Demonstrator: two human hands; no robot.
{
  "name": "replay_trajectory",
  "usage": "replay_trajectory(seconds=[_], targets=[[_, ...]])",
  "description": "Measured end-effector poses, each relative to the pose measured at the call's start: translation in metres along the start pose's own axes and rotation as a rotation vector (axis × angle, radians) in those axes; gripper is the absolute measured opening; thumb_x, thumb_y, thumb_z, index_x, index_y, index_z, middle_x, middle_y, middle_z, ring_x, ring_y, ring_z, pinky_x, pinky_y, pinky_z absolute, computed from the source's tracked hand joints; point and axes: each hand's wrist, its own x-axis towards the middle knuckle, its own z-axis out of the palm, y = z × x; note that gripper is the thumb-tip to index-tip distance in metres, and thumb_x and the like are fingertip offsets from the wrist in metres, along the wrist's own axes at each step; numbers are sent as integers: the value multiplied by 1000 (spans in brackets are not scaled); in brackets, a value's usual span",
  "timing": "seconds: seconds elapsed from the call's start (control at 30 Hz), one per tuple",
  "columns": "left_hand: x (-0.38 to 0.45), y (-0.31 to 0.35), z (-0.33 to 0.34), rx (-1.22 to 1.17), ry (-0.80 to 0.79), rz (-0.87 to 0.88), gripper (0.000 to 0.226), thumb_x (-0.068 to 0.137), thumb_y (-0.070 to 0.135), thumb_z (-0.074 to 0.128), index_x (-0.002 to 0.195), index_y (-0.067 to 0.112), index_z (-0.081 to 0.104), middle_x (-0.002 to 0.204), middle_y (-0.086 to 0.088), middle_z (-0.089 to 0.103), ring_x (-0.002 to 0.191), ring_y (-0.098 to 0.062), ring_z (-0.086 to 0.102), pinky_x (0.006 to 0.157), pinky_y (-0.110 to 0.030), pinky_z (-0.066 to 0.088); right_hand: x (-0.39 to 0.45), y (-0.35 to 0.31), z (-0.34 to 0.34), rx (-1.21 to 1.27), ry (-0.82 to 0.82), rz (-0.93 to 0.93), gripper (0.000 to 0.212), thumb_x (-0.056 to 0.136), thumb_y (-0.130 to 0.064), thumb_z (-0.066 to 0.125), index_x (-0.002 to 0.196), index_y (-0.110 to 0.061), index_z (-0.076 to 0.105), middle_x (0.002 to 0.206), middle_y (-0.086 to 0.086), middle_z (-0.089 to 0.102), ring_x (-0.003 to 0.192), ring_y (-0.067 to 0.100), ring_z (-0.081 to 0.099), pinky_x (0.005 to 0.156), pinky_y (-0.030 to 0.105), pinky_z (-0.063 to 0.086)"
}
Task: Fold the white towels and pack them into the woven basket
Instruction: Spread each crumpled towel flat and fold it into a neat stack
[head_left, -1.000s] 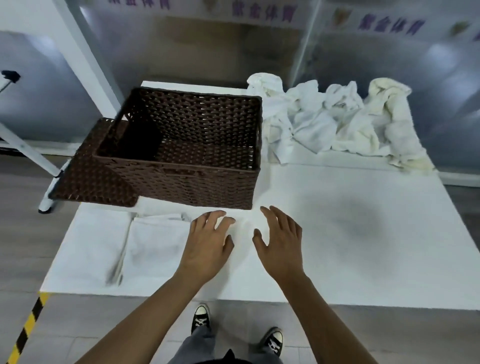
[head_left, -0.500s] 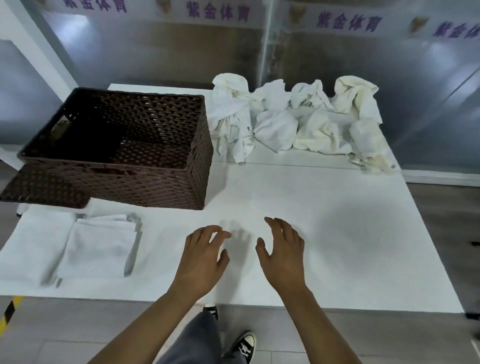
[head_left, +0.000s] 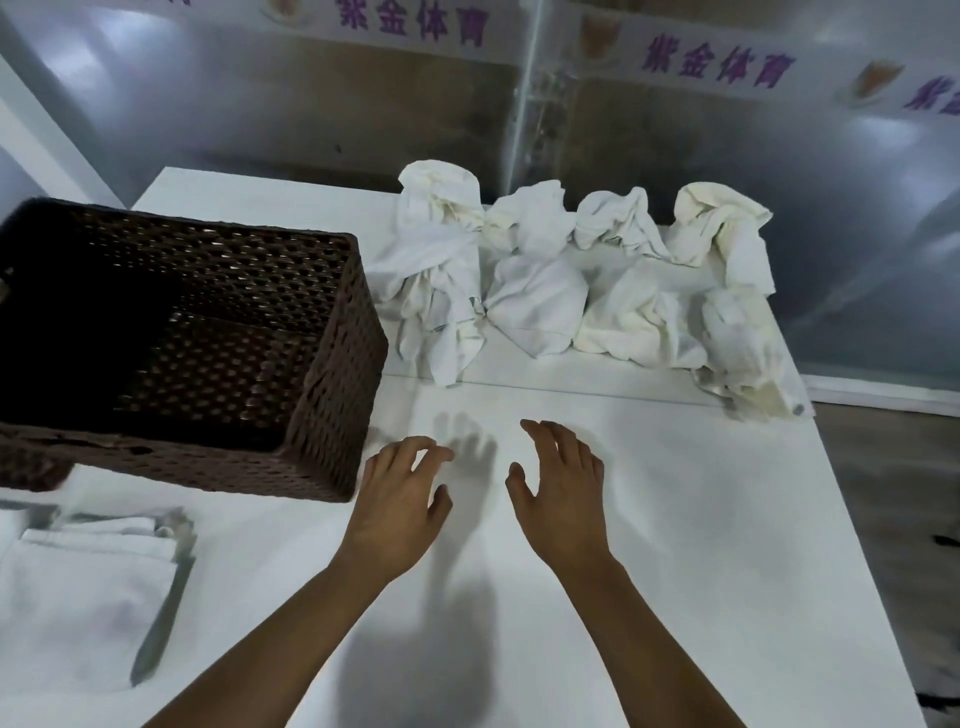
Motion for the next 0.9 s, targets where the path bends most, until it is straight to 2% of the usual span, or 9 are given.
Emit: replay_trajectory(seconds=[0.1,0.23,0.47,0.57,0.63,0.67,0.73,0.8,0.9], targets=[[47,-1,7,13,1,-15,40,85,20,66,124,25,61,126,2,53,112,-27,54,94,-39,41,44,12,8,-28,7,-18,51,89,-35,51,139,-24,53,134,1,58,120,25,55,103,43,42],[108,-1,15,41,-2,-54,46,83,19,69,128,23,59,132,-3,52,117,-31,53,100,-44,40,103,30,21,-52,4,-62,51,87,-30,56,137,-22,54,131,3,59,116,27,57,99,43,44],[230,-9,30,190,28,-215,74,86,44,68,150,25,38,158,-12,28,144,-37,28,116,-49,23,227,65,51,-127,-78,-117,61,85,-25,68,144,-24,52,140,8,54,125,31,53,103,46,40],[285,-18,31,282,34,-277,85,87,55,63,157,27,23,165,-15,11,151,-41,9,121,-53,7,270,81,66,-287,-123,-171,72,82,-32,72,149,-28,47,149,14,47,141,35,41,115,54,27],[315,-29,33,313,35,-315,95,84,63,62,159,30,14,166,-15,0,152,-42,-2,122,-55,0,288,91,77,-380,-210,-186,80,83,-41,70,155,-33,37,160,16,32,151,36,23,119,60,10],[327,-35,34,329,30,-342,101,81,69,62,159,33,9,167,-16,-5,152,-43,-7,122,-56,-2,293,97,84,-410,-263,-190,82,84,-45,68,157,-35,31,164,15,24,154,34,14,120,61,6],[348,-47,36,336,-19,-428,113,75,79,60,158,38,-3,167,-15,-14,151,-44,-14,121,-60,-6,298,108,95,-431,-325,-190,84,85,-49,67,158,-38,27,168,13,13,156,31,5,120,61,10],[362,-59,42,281,-114,-530,121,67,87,58,155,45,-13,166,-17,-12,151,-46,-10,118,-67,-6,302,117,101,-390,-334,-185,82,84,-49,69,156,-38,32,168,12,13,156,30,6,119,59,17],[368,-66,60,188,-148,-594,127,53,95,56,150,52,-16,155,-20,18,141,-50,22,112,-74,12,310,128,105,-334,-338,-187,80,86,-50,67,156,-40,32,168,10,15,156,29,10,119,56,22]])
